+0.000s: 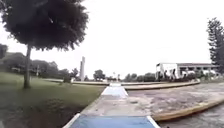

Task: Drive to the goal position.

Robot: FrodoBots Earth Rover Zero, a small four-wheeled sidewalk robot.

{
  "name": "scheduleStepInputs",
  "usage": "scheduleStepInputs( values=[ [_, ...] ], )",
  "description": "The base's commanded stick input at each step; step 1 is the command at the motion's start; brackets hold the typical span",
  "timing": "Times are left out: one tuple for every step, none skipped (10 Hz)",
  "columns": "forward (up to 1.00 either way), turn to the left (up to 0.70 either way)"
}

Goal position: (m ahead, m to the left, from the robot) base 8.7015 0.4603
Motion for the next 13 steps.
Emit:
scheduleStepInputs(
  values=[
    [0.5,0.0],
    [0.5,-0.41],
    [0.5,-0.5],
    [0.5,-0.25],
    [0.5,0.0],
    [0.5,0.0],
    [0.5,0.0],
    [0.5,0.0],
    [0.5,0.0],
    [0.5,0.0],
    [0.5,0.0],
    [0.5,0.0],
    [0.5,0.0]
  ],
)
